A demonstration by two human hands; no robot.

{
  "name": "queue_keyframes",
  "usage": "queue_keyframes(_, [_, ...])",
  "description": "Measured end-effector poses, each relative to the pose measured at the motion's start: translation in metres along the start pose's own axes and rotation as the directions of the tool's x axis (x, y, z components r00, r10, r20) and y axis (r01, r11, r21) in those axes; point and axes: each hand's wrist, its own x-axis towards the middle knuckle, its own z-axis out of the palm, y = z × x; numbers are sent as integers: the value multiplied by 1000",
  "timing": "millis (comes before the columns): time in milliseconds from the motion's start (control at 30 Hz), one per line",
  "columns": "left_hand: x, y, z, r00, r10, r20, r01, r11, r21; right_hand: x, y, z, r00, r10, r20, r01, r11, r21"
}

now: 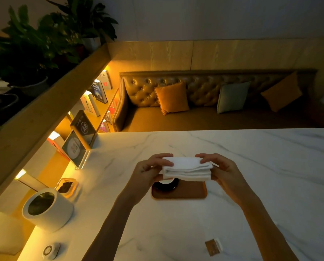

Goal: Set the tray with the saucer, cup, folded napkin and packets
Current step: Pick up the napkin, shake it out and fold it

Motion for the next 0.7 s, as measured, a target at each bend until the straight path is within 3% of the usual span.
queue_keyframes(100, [7,1,6,995,-84,46,91,975,-201,0,4,-20,998,46,42,-47,999,19])
queue_keyframes(167, [14,3,12,991,-114,70,126,971,-204,1,5,-29,998,38,58,-35,998,-54])
queue_keyframes(333, [32,6,21,991,-133,23,134,991,-30,12,2,-35,998,6,69,3,991,-132])
queue_keyframes(467, [46,11,26,989,-52,-138,83,970,229,25,2,-29,997,-72,-23,64,967,-246])
queue_keyframes(533, [51,11,26,982,-55,-180,104,957,272,32,1,-28,995,-101,-26,91,964,-248])
queue_keyframes(700, [59,9,18,992,-36,-120,73,943,324,41,6,-29,1000,16,-24,-23,937,-349])
